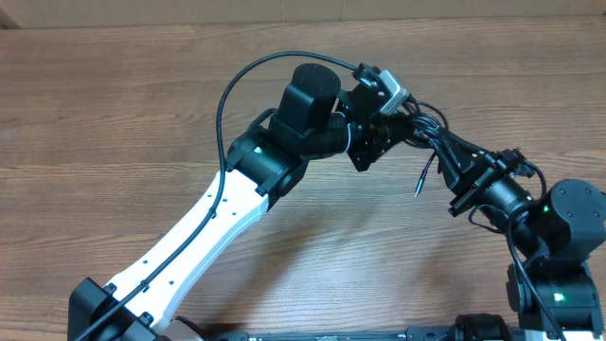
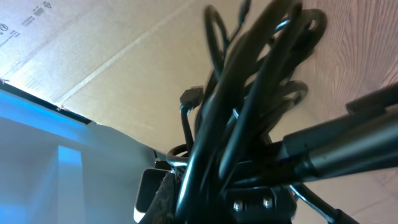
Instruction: Untangle cables
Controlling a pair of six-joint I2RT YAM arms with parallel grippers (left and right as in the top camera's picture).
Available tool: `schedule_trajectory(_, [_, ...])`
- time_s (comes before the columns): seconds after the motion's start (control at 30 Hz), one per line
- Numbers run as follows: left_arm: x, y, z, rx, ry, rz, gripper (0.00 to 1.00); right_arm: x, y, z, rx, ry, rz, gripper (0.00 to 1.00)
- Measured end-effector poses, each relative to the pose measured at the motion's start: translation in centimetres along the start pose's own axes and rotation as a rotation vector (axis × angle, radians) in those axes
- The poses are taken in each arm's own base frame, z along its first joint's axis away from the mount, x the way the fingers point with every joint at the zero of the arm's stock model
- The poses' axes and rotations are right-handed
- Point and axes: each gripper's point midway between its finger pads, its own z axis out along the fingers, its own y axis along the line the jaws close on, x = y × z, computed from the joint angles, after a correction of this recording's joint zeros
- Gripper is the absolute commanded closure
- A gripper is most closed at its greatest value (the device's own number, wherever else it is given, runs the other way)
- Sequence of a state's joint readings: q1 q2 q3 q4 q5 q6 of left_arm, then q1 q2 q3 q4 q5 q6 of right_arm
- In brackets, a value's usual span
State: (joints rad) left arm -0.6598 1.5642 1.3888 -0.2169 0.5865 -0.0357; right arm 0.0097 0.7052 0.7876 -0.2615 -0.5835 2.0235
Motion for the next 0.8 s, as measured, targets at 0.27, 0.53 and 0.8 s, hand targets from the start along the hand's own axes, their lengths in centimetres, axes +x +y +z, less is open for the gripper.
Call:
schedule_trajectory(0.27, [0.0,0.0,0.0,-0.001,0.001,0.004,0.96,-0.1,-0.2,0.0,0.007,-0.002,0.005,0.78])
schedule_trajectory(0.53, [0.3,2.1,-0.7,-0.064,0.006,-0.115,0.96,-1.2,-2.6,-0.2,0.107,-0.041,-0.083,0.0])
schedule_trajectory(0.8, [5.1,5.1,-2.4,-0.187,0.179,-0.194,0.96,-2.2,-4.8,-0.6,0.215,0.006,-0.892,0.0])
